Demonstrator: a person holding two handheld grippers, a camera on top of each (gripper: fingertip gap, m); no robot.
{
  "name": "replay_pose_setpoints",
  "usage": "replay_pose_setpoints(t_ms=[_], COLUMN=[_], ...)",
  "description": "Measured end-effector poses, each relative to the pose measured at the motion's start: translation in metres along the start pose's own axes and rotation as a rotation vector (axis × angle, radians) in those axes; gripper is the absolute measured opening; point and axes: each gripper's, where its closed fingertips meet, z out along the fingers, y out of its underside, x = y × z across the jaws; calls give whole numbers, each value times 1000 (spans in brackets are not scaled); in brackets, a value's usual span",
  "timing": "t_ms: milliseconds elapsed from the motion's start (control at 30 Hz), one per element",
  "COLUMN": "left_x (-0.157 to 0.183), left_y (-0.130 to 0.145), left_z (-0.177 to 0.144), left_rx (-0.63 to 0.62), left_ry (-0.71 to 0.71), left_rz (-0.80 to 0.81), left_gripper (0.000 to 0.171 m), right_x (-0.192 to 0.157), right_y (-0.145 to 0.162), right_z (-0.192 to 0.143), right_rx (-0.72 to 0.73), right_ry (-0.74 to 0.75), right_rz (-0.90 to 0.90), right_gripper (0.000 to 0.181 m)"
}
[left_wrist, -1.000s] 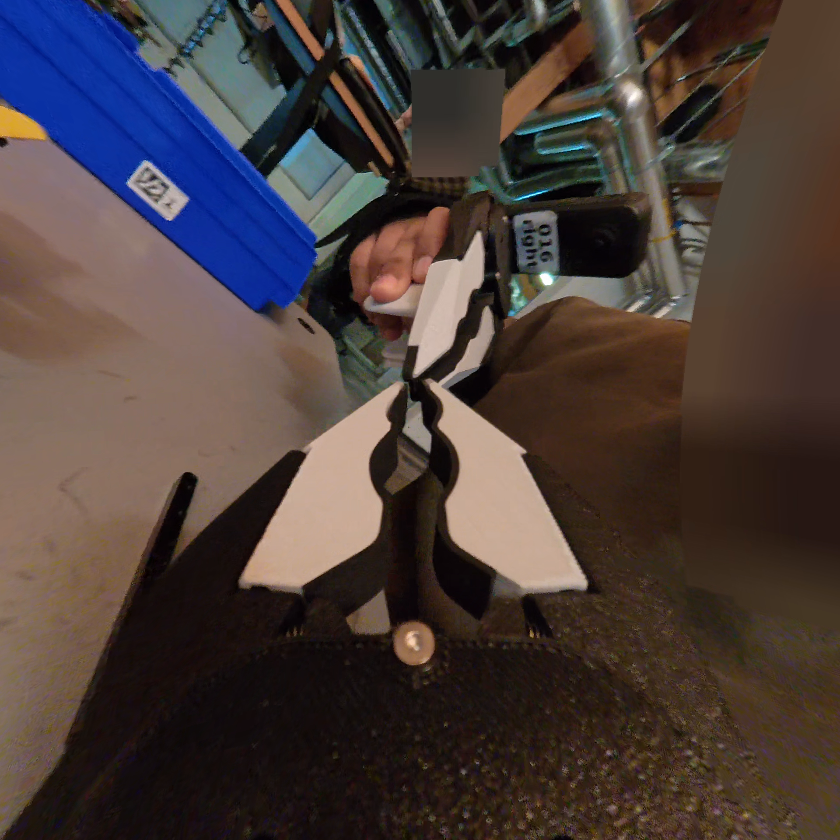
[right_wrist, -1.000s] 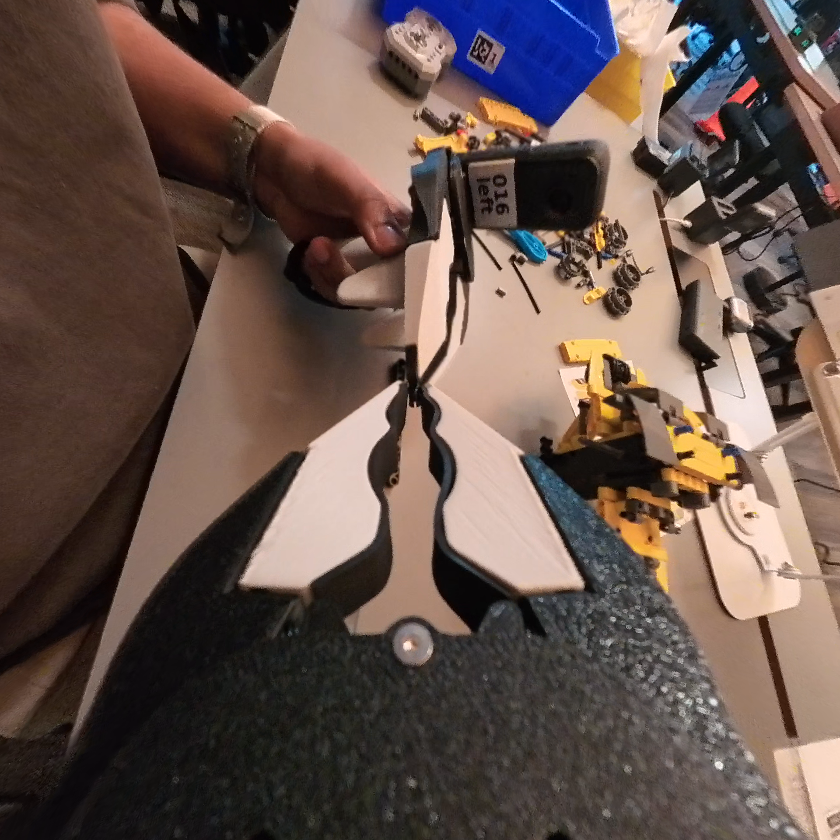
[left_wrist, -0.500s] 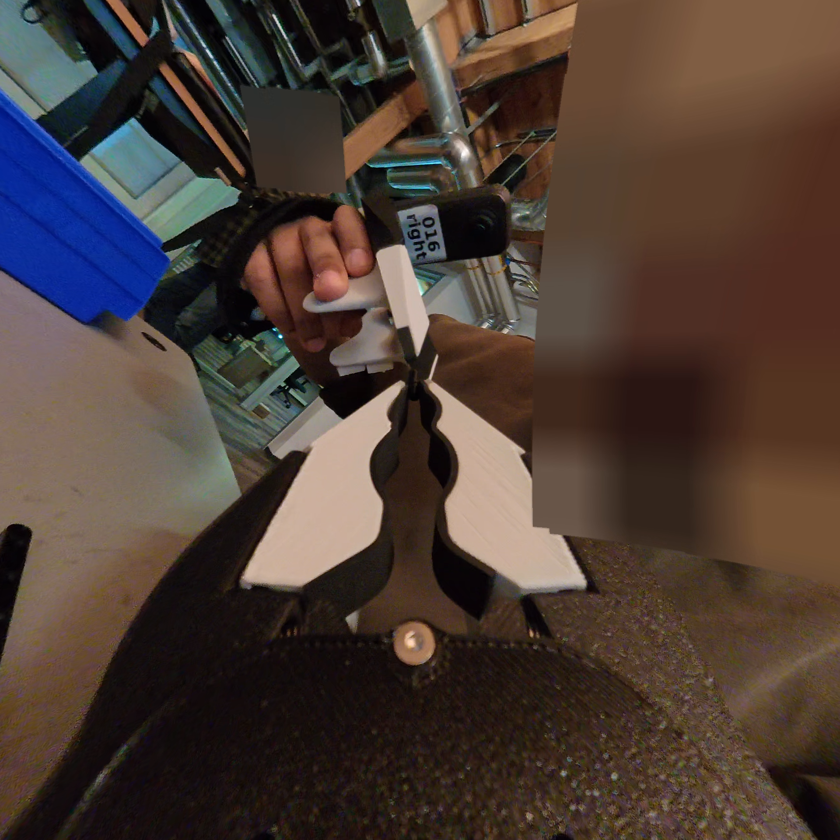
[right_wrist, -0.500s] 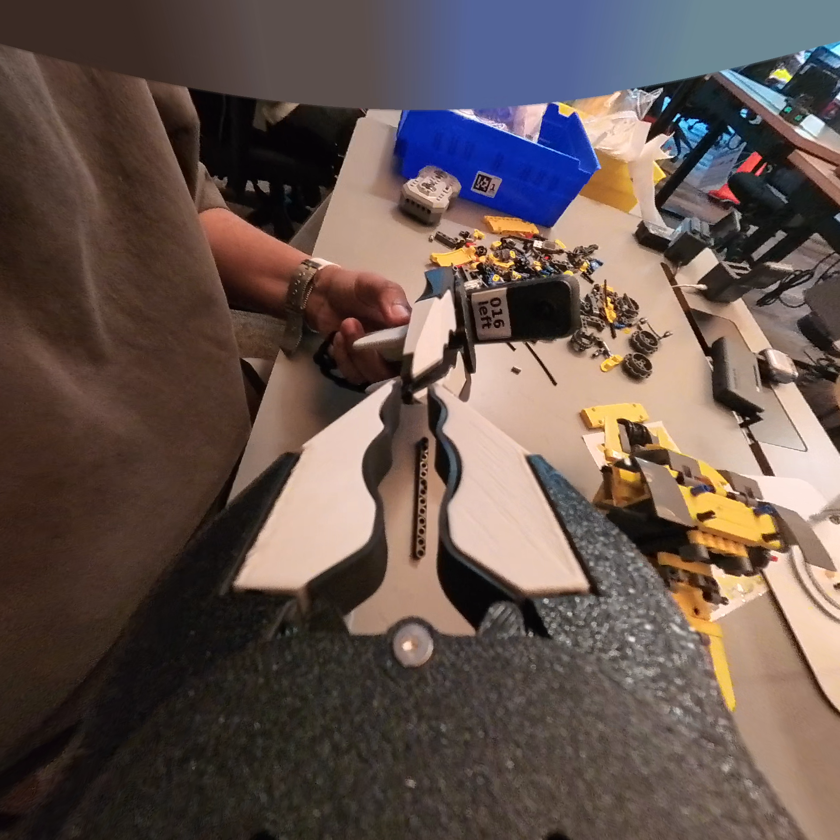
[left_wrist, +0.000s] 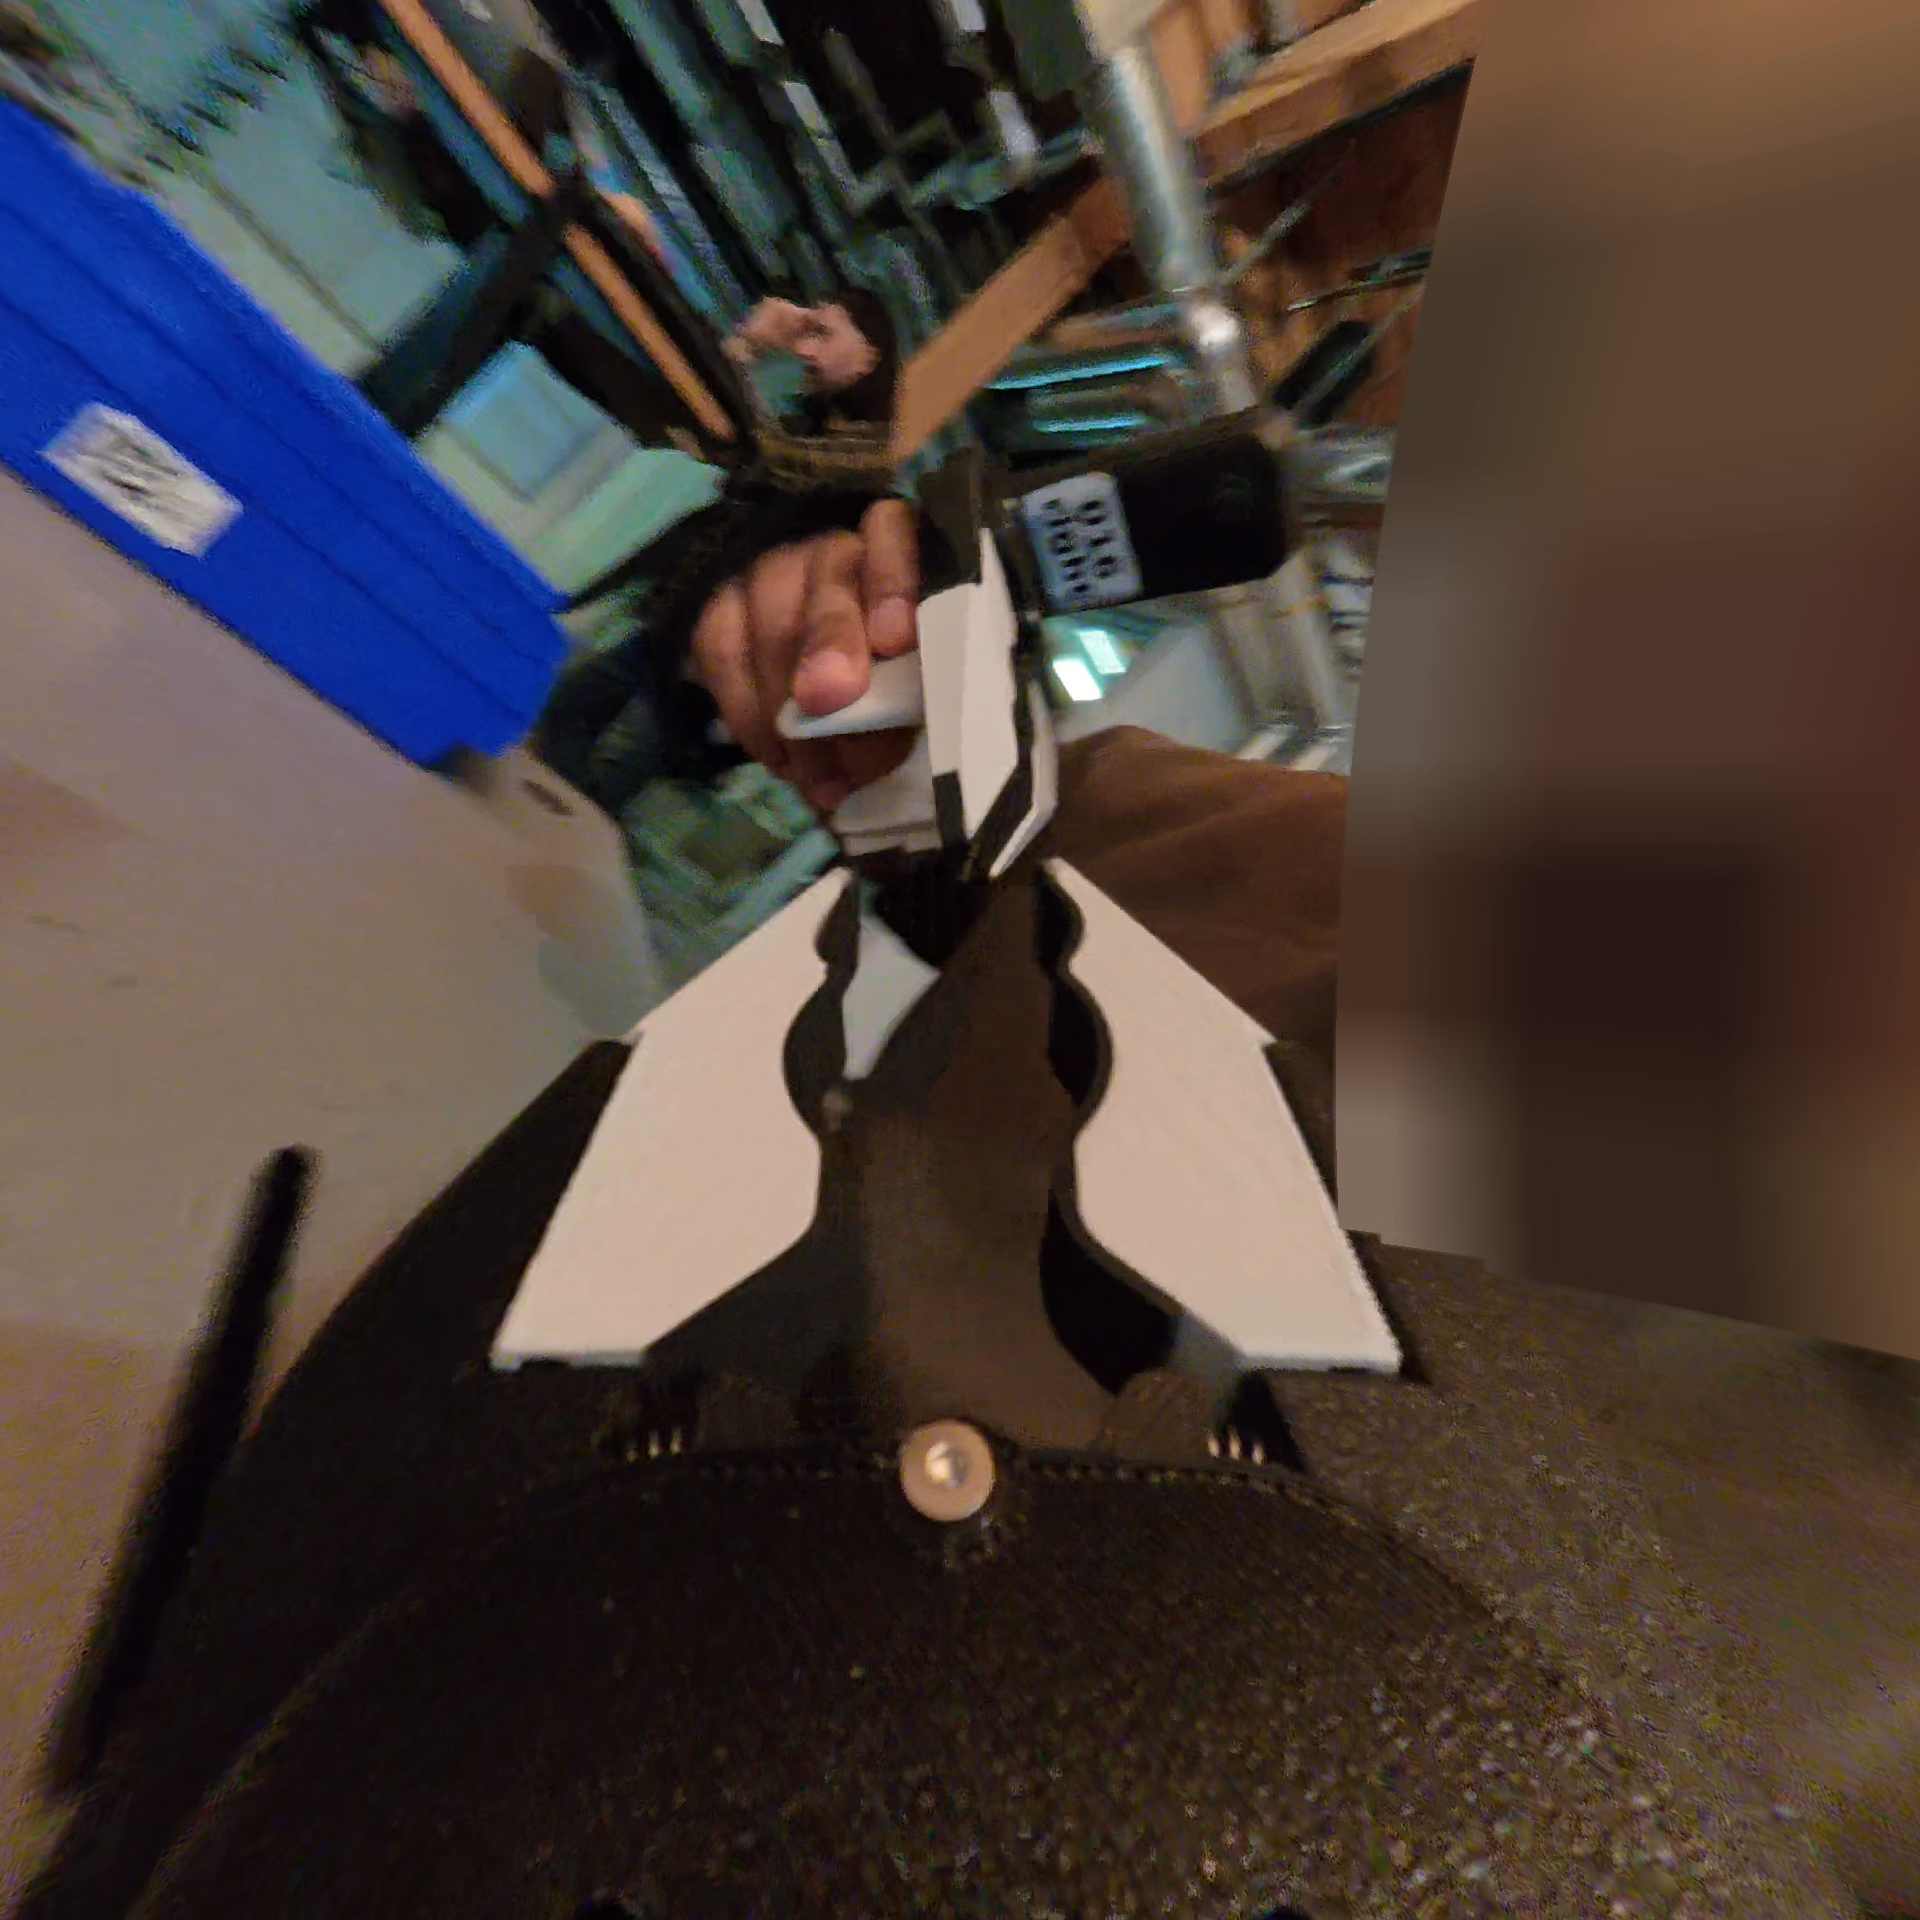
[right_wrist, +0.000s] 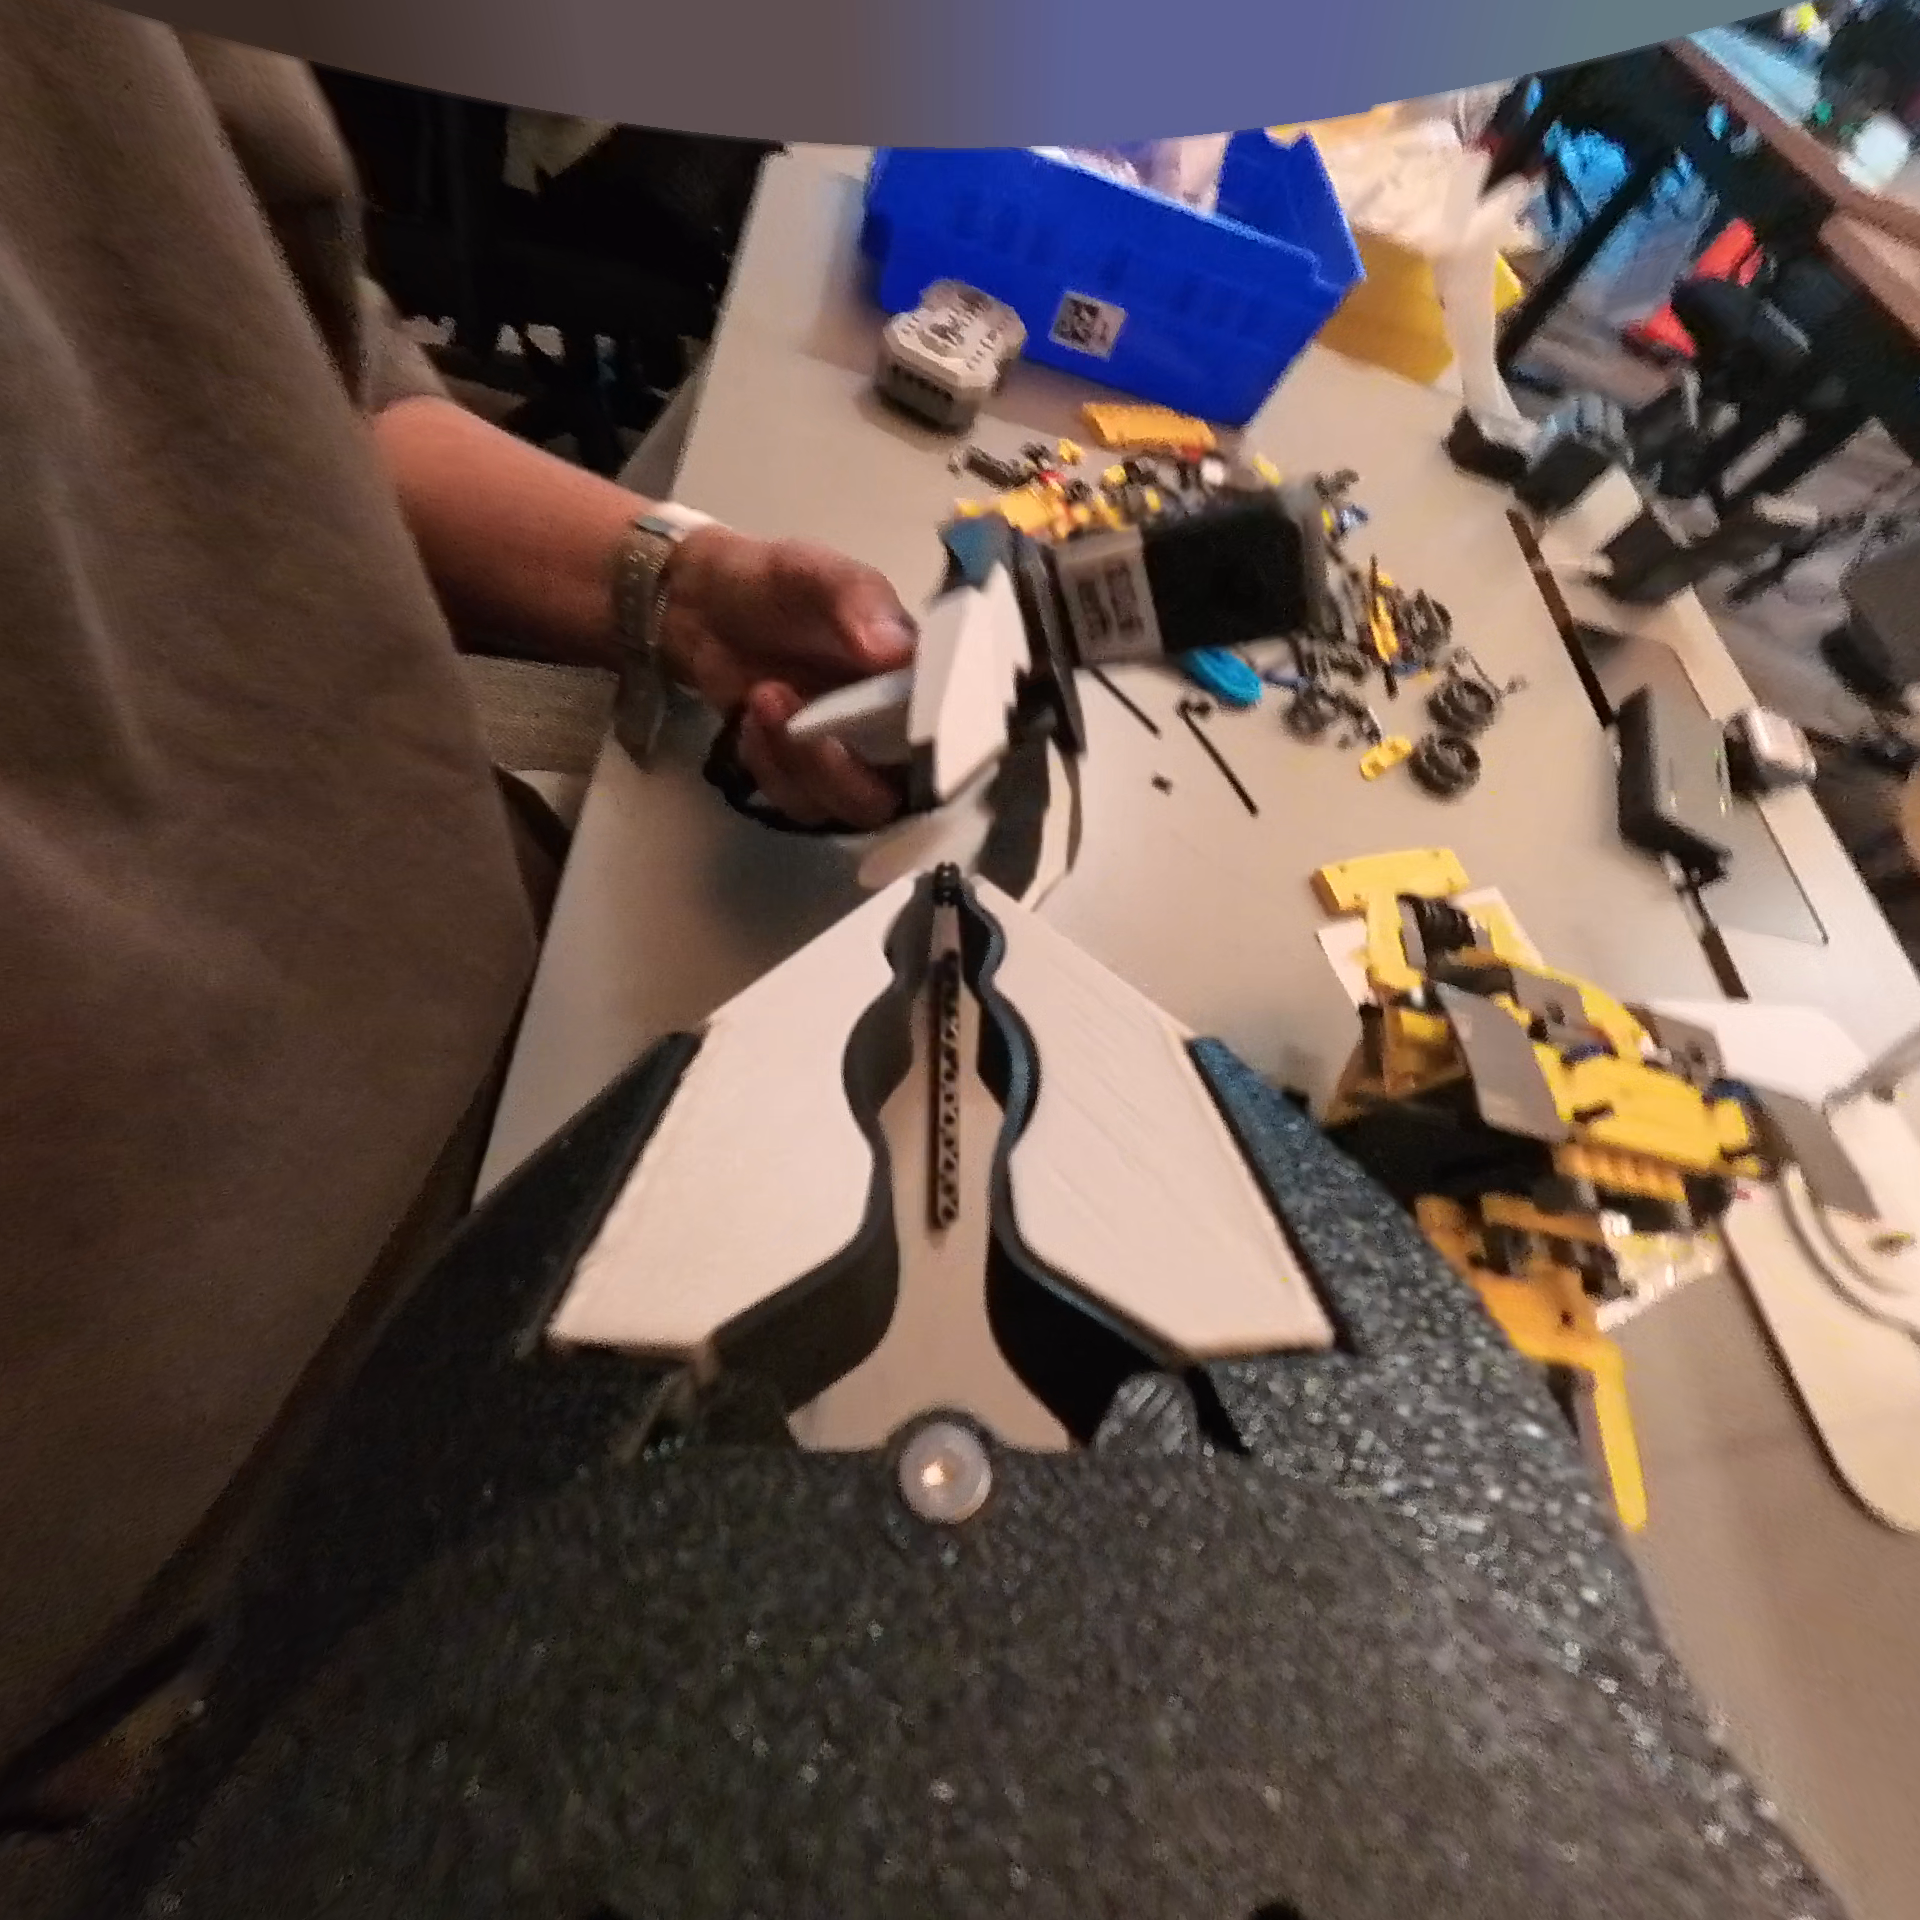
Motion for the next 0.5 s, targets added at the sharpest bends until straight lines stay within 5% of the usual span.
replay_pose_setpoints(t_ms=[33, 200, 333, 500], left_x=[-9, -84, -99, -122], left_y=[-1, 15, 38, 49], left_z=[-4, -43, -43, -62], left_rx=[-16, -355, -502, -603], left_ry=[-99, -816, -889, -994], left_rz=[57, 469, 488, 454], left_gripper=[38, 45, 39, 34], right_x=[8, 25, 11, 2], right_y=[9, 86, 128, 138], right_z=[0, 9, 20, 31], right_rx=[-42, -405, -623, -720], right_ry=[21, 10, -67, -128], right_rz=[44, 395, 534, 523], right_gripper=[4, 3, 3, 3])
